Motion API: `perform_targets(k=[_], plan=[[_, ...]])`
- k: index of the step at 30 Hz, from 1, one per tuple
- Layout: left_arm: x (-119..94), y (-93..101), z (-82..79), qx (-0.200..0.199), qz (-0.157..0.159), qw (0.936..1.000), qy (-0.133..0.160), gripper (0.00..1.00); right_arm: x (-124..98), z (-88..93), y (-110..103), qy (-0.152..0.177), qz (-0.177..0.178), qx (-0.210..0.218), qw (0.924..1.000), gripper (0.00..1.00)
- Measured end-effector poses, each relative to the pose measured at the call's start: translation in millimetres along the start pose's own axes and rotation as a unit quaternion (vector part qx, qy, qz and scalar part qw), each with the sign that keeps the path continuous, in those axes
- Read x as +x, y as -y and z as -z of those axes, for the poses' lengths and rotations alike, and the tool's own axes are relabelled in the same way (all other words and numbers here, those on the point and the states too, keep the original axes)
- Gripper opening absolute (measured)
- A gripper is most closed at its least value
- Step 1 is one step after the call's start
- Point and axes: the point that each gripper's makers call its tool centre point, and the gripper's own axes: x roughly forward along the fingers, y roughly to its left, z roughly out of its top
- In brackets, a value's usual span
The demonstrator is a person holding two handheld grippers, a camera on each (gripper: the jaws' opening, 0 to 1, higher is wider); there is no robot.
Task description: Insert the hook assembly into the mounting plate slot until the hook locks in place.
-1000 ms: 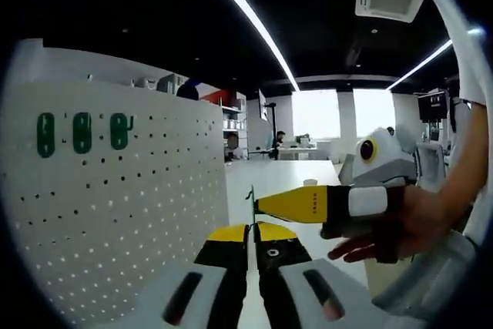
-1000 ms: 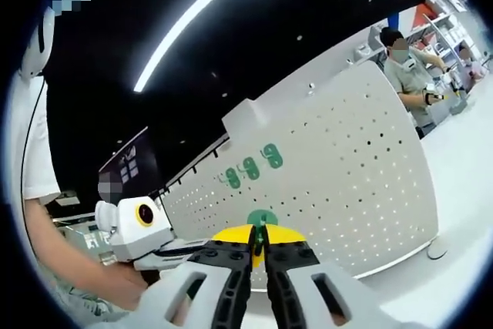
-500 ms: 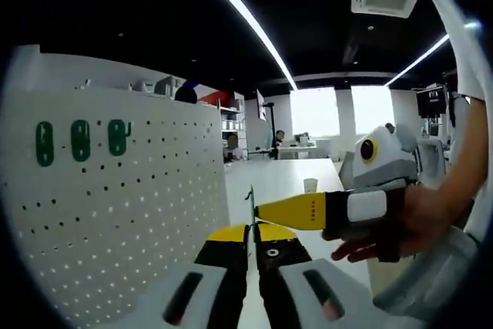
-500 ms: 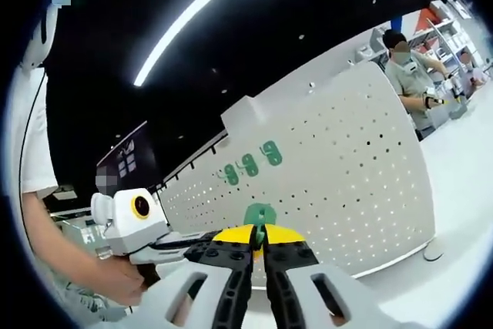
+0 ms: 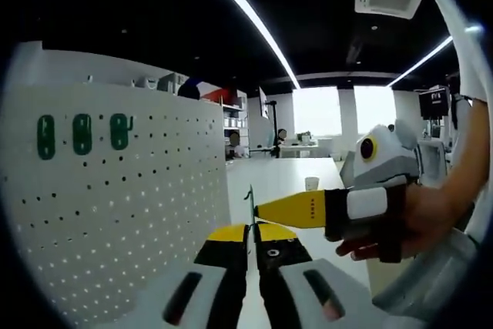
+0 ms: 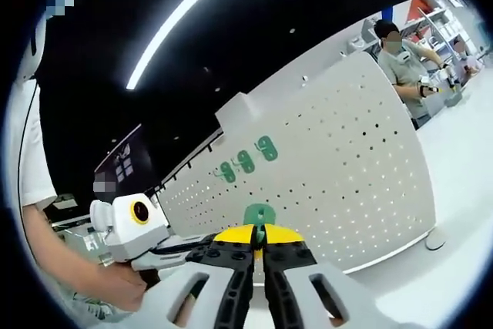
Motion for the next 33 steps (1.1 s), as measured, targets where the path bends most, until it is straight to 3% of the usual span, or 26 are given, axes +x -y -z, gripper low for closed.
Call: perform_targets(k=[5, 12, 21, 24, 27, 31, 32, 33], plan=[[-0.2, 0.6, 10.3, -0.003, 0.001, 0.9998, -0.019, 0.08, -1.0, 2.3, 2.0, -0.006, 0.004, -0.001, 1.0000, 0.00], [-0.5, 2.1, 33.8, -0.036, 0.006, 0.9981, -0.050, 0.36, -1.8, 6.6, 4.0, -0.017, 0.005, 0.009, 0.9998, 0.00], [-0.4, 1.5, 40.0, -0.037, 0.005, 0.9978, -0.056, 0.67, -2.8, 9.3, 2.4, -0.018, 0.002, 0.012, 0.9998, 0.00], [-1.2, -2.8, 38.4, -0.032, -0.006, 0.9981, -0.052, 0.73, -2.8, 10.5, 2.2, -0.020, 0.002, 0.011, 0.9997, 0.00], [-2.0, -5.4, 38.7, -0.031, -0.012, 0.9982, -0.050, 0.73, -1.9, 9.7, 2.2, -0.020, 0.003, 0.008, 0.9998, 0.00], [-3.8, -6.6, 39.9, -0.034, -0.015, 0.9980, -0.051, 0.72, -1.2, 4.9, 4.3, -0.036, 0.020, -0.076, 0.9963, 0.00], [-4.3, -6.7, 40.0, -0.035, -0.016, 0.9979, -0.052, 0.71, -1.5, 1.1, 4.2, -0.045, 0.028, -0.139, 0.9888, 0.00], [-5.2, -6.9, 39.9, -0.035, -0.017, 0.9979, -0.051, 0.71, -0.7, -1.5, 0.4, -0.046, 0.024, -0.174, 0.9834, 0.00]])
